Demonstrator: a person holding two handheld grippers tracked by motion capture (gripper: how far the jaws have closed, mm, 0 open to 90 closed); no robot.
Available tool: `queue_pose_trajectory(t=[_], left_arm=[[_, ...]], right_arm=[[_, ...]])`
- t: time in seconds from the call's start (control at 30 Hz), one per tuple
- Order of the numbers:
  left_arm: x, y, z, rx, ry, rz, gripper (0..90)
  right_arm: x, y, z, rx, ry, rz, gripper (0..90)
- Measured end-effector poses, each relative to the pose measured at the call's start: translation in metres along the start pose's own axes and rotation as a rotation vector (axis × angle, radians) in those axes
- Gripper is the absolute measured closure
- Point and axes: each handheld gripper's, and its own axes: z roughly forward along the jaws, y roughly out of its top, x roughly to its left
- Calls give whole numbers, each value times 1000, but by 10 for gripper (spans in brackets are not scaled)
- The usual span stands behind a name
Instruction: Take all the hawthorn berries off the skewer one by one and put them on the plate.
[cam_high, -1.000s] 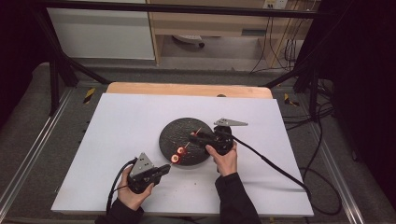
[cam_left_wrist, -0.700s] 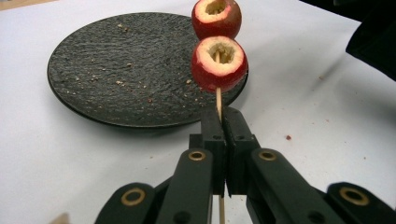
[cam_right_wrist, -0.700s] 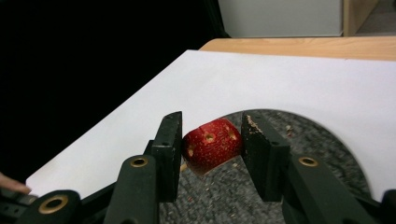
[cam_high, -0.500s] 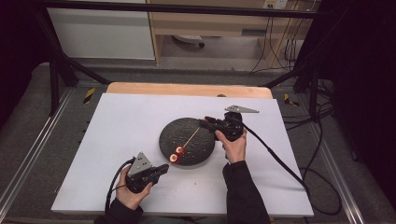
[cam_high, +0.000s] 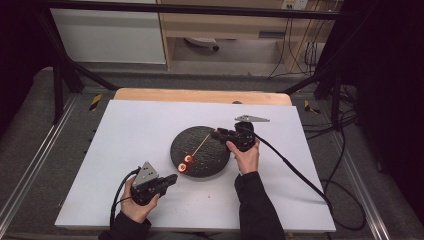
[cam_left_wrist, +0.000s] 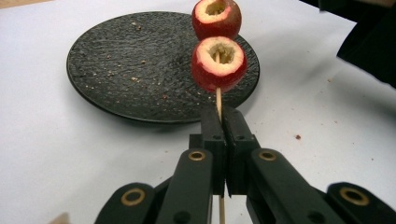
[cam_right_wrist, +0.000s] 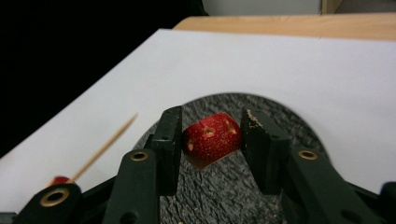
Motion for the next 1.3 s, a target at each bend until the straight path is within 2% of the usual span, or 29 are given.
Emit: queue_pose_trajectory(t=[0.17,0.43,0.8,0.97,1.1,1.3], left_arm=[[3,0,-1,0,4,-7,883],[6,-1,0,8,7,-15,883],[7,-1,1,14,8,-17,883],[7,-2,1,15,8,-17,883],[7,-1,1,15,9,-17,883],[6,-1,2,16,10,-15,883]], right_arm=[[2,-16,17,46,5,-5,607],[2,-42,40,129,-13,-19,606],[-1,-52,49,195,-48,-49,592],[1,-49,44,186,-50,-63,506],[8,-41,31,160,-39,-83,394],[21,-34,13,127,-7,-85,204]])
